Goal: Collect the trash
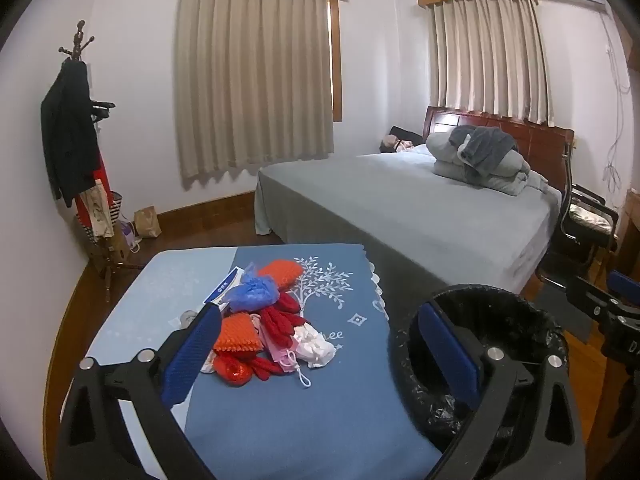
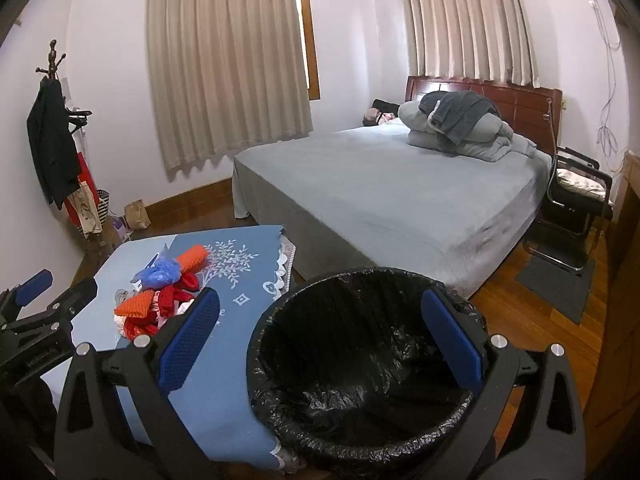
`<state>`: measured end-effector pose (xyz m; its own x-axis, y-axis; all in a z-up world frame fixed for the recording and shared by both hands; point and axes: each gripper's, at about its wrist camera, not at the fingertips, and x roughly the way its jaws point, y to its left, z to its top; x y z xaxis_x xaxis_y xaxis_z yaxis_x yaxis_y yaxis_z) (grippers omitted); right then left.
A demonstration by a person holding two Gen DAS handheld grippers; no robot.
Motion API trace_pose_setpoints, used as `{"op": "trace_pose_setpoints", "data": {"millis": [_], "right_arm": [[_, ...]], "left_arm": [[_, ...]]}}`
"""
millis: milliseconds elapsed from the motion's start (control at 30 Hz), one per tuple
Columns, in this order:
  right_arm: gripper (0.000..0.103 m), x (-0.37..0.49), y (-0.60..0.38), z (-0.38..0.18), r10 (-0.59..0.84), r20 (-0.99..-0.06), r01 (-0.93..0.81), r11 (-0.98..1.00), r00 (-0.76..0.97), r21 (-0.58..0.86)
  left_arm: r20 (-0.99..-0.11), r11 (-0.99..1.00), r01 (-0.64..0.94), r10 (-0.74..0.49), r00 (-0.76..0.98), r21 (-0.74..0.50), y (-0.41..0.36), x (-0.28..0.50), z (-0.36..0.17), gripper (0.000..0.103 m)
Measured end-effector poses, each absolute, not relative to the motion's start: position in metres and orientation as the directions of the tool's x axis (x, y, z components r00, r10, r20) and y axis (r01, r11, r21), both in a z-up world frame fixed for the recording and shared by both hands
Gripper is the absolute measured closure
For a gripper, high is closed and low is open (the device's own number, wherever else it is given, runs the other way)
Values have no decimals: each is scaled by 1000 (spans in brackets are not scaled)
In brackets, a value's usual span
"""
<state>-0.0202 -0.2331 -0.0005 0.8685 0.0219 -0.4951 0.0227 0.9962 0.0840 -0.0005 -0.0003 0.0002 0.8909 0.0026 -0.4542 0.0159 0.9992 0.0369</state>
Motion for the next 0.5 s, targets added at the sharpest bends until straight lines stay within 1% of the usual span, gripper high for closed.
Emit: {"op": "trace_pose_setpoints", "data": {"millis": [500], "right_arm": [[5, -21, -231, -1, 19, -495, 23, 997, 869, 78]], "left_arm": [[-456, 999, 13, 3, 890, 32, 1, 0, 2, 6]]}}
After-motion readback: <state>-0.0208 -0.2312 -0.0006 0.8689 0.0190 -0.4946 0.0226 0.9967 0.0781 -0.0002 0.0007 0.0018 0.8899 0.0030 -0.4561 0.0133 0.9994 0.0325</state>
